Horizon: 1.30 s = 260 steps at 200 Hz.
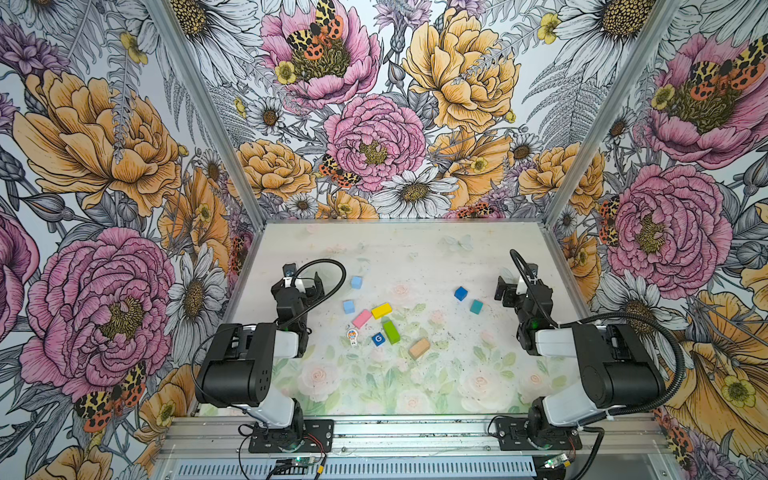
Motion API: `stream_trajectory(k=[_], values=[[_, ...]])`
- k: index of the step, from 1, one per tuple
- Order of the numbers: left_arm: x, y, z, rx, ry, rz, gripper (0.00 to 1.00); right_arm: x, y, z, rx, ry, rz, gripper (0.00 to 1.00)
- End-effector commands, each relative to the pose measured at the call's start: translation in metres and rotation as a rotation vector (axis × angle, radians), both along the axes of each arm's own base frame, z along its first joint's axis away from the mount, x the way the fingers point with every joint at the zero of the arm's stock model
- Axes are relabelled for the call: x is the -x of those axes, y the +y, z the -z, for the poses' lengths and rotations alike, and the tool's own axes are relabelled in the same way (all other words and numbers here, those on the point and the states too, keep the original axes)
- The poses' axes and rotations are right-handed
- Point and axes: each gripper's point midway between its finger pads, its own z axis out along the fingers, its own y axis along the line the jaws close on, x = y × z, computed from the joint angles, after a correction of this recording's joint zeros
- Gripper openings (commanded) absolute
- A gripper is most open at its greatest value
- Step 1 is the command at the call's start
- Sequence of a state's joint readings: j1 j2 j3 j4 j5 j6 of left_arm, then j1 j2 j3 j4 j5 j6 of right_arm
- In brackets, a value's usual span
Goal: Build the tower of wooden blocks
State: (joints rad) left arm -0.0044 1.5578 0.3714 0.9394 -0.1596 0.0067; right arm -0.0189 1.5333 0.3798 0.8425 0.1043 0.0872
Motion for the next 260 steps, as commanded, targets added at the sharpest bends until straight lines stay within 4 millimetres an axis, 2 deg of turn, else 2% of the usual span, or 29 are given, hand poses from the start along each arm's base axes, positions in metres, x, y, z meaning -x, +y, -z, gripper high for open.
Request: stream_trajectory(k=[1, 173, 198, 223, 244, 260], values=[[-0.001, -0.002, -0.006, 0.000, -0.018, 0.004, 0.99, -0.005, -0.001, -0.009, 0.008, -0.029, 0.007, 1.00], [-0.003, -0.003, -0.005, 0.018, -0.009, 0.036, 0.99, -0.005, -0.001, -0.009, 0.007, -0.028, 0.009, 1.00], [-0.003, -0.002, -0.020, 0.019, 0.004, 0.028, 0.99, -0.004, -0.003, -0.011, 0.014, -0.035, 0.022, 1.00], [0.002, -0.003, -0.042, -0.013, 0.002, -0.003, 0.99, -0.008, -0.009, -0.031, 0.050, 0.031, 0.107, 1.00], [0.009, -0.011, -0.060, -0.049, -0.023, -0.025, 0.99, -0.009, -0.019, -0.046, 0.011, 0.130, 0.212, 1.00], [0.011, -0.025, -0.071, -0.050, -0.027, -0.001, 0.99, -0.008, -0.013, -0.053, -0.012, 0.193, 0.213, 1.00]])
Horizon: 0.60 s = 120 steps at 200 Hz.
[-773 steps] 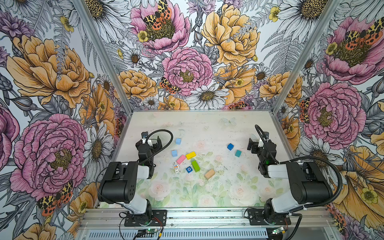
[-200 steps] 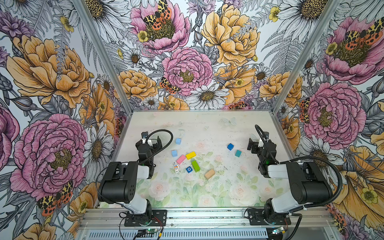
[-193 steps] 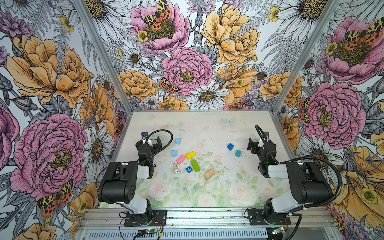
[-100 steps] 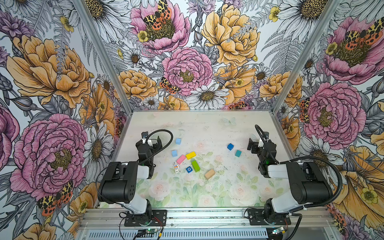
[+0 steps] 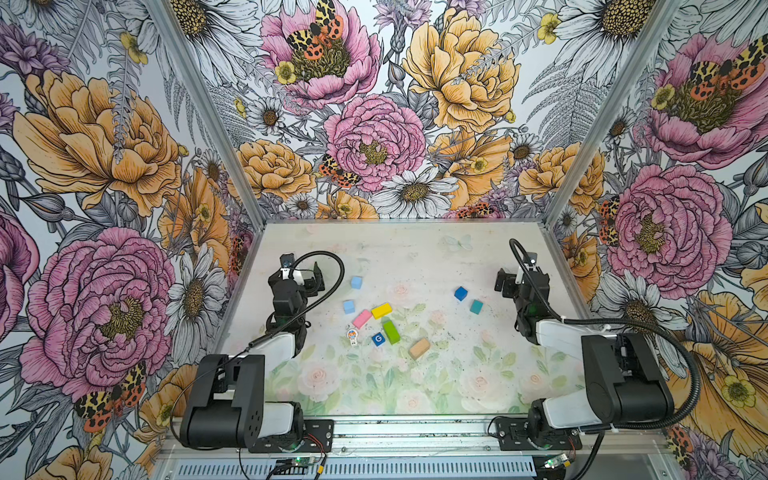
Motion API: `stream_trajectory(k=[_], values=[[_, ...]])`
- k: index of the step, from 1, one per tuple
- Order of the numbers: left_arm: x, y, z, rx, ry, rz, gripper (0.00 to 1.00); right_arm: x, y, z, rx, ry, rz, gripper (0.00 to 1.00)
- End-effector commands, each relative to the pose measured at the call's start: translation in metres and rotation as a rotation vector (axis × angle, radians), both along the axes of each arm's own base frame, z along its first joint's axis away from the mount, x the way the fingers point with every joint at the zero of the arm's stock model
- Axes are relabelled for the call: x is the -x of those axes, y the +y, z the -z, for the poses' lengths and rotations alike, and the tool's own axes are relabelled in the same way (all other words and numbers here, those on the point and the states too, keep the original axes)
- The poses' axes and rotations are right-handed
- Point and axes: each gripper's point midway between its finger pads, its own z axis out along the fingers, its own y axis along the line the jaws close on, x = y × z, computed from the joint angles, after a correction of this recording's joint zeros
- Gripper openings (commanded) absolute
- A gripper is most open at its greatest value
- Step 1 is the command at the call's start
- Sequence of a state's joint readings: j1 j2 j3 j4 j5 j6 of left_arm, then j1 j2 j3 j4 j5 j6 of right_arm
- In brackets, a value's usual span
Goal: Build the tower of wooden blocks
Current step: 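Reach the right gripper to the dark blue cube while the left arm advances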
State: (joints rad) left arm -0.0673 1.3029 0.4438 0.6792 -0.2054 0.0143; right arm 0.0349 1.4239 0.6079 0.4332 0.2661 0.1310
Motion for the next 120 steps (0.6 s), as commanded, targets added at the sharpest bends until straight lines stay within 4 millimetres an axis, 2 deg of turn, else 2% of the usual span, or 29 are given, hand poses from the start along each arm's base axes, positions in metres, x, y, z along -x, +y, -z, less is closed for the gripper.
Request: stream_trajectory(k=[1, 21, 35, 52, 69, 92, 107, 120], values=[[0.005, -0.008, -0.006, -0.038, 0.039, -0.019, 0.99, 0.011, -0.007, -0.009, -0.033, 0.127, 0.102, 1.00], [0.006, -0.032, -0.020, -0.063, 0.052, 0.021, 0.99, 0.019, -0.007, -0.023, -0.077, 0.119, 0.216, 1.00], [0.008, -0.052, -0.027, -0.087, 0.062, 0.058, 0.99, 0.021, 0.014, -0.025, -0.165, 0.201, 0.126, 1.00], [0.014, -0.076, -0.034, -0.100, 0.071, 0.098, 0.99, 0.029, 0.031, -0.030, -0.210, 0.246, 0.091, 1.00], [0.025, -0.105, -0.033, -0.070, 0.104, 0.164, 0.99, 0.039, 0.042, -0.033, -0.189, 0.304, 0.083, 1.00], [0.049, -0.149, -0.026, -0.034, 0.145, 0.281, 0.99, 0.053, 0.059, -0.034, -0.124, 0.389, 0.060, 1.00], [0.066, -0.167, -0.020, 0.012, 0.180, 0.315, 0.99, 0.061, 0.064, -0.030, -0.143, 0.431, 0.073, 1.00], [0.080, -0.178, -0.014, 0.065, 0.210, 0.343, 0.99, 0.065, 0.074, -0.025, -0.188, 0.462, 0.038, 0.94]])
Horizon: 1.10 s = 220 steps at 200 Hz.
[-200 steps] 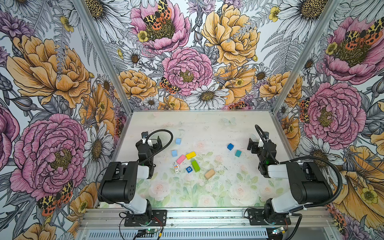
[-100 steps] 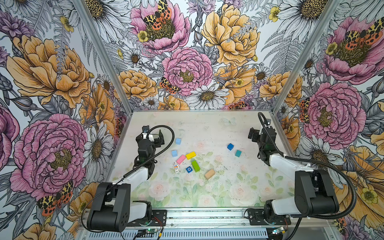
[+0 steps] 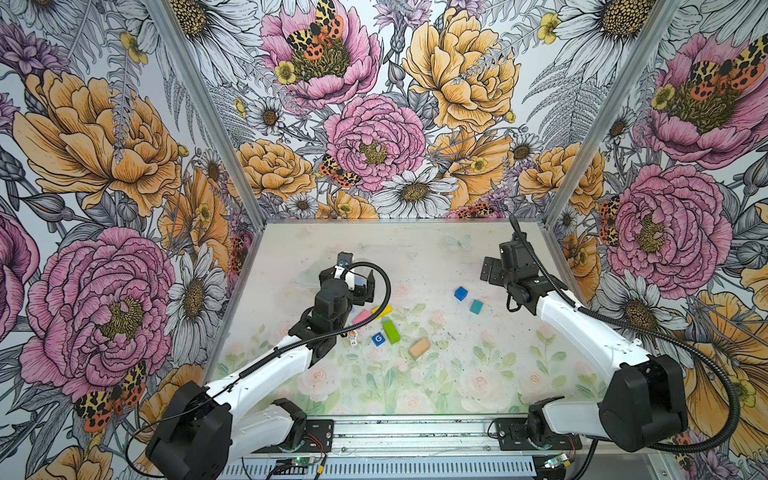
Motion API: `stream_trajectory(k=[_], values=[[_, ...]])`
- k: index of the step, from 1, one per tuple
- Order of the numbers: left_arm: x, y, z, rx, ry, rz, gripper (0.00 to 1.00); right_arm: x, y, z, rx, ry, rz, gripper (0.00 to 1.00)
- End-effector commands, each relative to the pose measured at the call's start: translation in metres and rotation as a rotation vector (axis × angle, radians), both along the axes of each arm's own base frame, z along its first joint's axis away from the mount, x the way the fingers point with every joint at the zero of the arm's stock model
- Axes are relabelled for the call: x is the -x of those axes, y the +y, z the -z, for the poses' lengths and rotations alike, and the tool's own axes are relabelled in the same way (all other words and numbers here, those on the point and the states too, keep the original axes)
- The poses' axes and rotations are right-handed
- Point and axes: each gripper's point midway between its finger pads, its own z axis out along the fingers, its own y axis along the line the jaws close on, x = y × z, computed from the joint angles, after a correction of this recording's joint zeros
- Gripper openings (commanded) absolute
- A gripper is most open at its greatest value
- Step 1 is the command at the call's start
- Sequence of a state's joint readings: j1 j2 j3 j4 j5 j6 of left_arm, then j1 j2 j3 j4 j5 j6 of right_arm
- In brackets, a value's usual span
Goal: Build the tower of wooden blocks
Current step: 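Reach the right gripper to the dark blue cube while the left arm advances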
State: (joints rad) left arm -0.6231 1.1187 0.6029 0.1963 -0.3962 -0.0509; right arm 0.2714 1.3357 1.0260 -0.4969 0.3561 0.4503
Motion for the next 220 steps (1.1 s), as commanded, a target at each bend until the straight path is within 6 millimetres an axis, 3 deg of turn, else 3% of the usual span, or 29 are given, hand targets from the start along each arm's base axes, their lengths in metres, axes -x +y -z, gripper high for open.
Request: stream_trajectory(k=[1, 33, 78, 121, 157, 220], values=[[0.024, -0.007, 0.017, 0.069, 0.106, -0.017, 0.99, 0.024, 0.002, 0.011, -0.038, 0.116, 0.021, 0.93], [0.056, -0.027, 0.029, 0.119, 0.179, 0.054, 0.99, 0.034, 0.020, 0.028, -0.110, 0.182, -0.015, 0.84], [0.074, -0.024, 0.026, 0.133, 0.216, 0.066, 0.99, 0.025, 0.046, 0.051, -0.165, 0.270, -0.069, 0.72], [0.075, -0.018, 0.016, 0.138, 0.193, 0.057, 0.99, 0.007, 0.074, 0.072, -0.175, 0.346, -0.126, 0.72], [0.071, -0.017, 0.015, 0.121, 0.200, 0.051, 0.99, -0.011, 0.090, 0.074, -0.219, 0.359, -0.128, 0.72], [0.058, -0.024, 0.003, 0.159, 0.222, 0.098, 0.99, -0.017, 0.099, 0.088, -0.289, 0.413, 0.035, 0.70]])
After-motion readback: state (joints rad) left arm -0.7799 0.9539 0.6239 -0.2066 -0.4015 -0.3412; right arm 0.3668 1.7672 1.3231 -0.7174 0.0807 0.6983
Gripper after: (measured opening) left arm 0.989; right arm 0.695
